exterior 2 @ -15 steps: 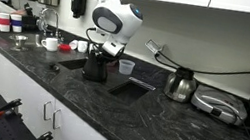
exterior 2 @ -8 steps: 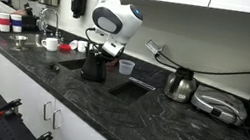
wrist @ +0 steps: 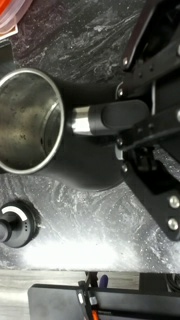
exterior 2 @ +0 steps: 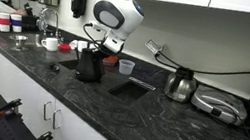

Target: Move the black kettle on the counter

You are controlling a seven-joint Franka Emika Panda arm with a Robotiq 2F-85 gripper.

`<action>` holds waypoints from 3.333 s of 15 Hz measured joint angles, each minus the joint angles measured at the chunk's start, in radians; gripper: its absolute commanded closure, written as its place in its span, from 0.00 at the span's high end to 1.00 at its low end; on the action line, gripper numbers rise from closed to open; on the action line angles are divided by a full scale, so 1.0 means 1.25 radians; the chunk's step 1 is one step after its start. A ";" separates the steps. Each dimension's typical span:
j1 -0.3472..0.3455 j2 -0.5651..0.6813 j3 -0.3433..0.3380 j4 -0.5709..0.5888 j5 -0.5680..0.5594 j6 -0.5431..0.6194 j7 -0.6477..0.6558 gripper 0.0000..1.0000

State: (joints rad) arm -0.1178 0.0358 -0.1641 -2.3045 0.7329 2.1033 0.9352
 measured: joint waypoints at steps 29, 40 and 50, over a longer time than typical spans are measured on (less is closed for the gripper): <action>0.070 0.002 0.085 0.036 -0.047 -0.363 -0.192 0.06; 0.134 0.033 0.147 0.079 -0.012 -0.242 -0.119 0.06; 0.162 0.076 0.168 0.147 0.008 -0.218 -0.064 0.23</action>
State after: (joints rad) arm 0.0846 0.1305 0.0457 -2.1212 0.7425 1.8307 0.8554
